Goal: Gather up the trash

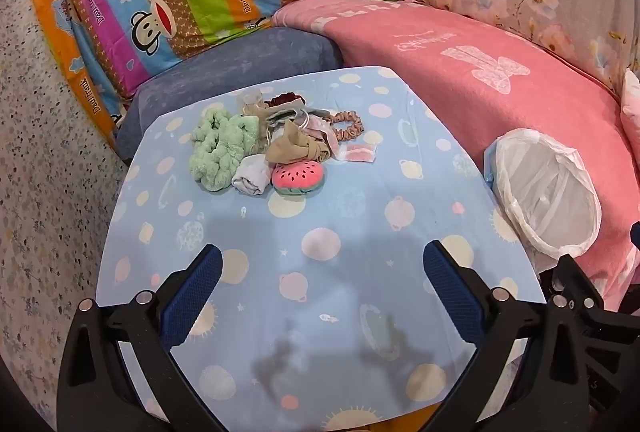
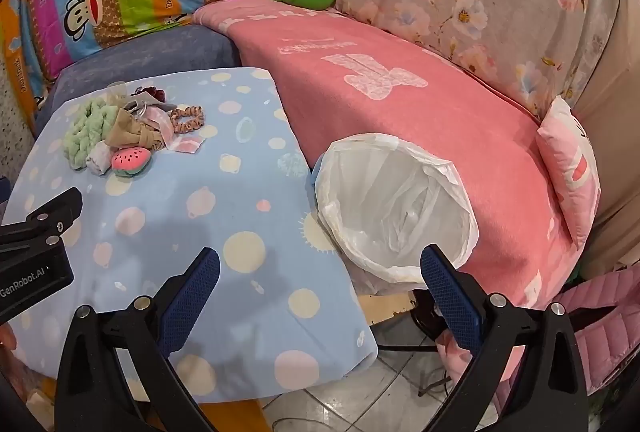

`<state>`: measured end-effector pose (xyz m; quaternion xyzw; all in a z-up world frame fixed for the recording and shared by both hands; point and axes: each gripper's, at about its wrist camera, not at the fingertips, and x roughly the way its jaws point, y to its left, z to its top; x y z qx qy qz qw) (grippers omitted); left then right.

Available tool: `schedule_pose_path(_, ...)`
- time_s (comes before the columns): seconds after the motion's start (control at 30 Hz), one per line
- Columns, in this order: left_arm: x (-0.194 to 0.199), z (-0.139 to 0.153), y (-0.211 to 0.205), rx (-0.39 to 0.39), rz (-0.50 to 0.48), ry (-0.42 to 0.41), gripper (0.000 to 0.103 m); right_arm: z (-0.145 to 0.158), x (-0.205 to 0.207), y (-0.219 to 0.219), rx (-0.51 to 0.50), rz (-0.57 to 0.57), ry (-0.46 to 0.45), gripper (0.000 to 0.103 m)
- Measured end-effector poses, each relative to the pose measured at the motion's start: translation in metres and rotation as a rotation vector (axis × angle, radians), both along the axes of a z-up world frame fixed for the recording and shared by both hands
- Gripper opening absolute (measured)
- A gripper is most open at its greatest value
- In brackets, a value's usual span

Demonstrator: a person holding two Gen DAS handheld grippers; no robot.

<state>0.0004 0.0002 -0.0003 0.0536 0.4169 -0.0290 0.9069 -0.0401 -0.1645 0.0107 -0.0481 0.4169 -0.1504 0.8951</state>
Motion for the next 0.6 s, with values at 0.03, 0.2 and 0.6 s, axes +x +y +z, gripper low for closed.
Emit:
schedule_pose_path(0.03, -0.0001, 0.0001, -0.0002, 0.002, -0.002, -0.001, 0.096, 0.0, -0.0003, -0.0002, 0.006, 0.0, -0.003, 0.096)
schedule_pose_path(0.2, -0.0005, 0.0002, -0.0021, 0.012, -0.002, -0.002, 0.096, -0.0001, -0.0015, -0.0007, 0.009, -0.001, -0.006, 0.096)
schedule_pose_path(0.6, -0.0022, 0.0041, 0.0015, 0.01, -0.007, 0.001, 0.096, -0.0001, -0.0026, -0.0014, 0.005, -0.003, -0.008, 0.096)
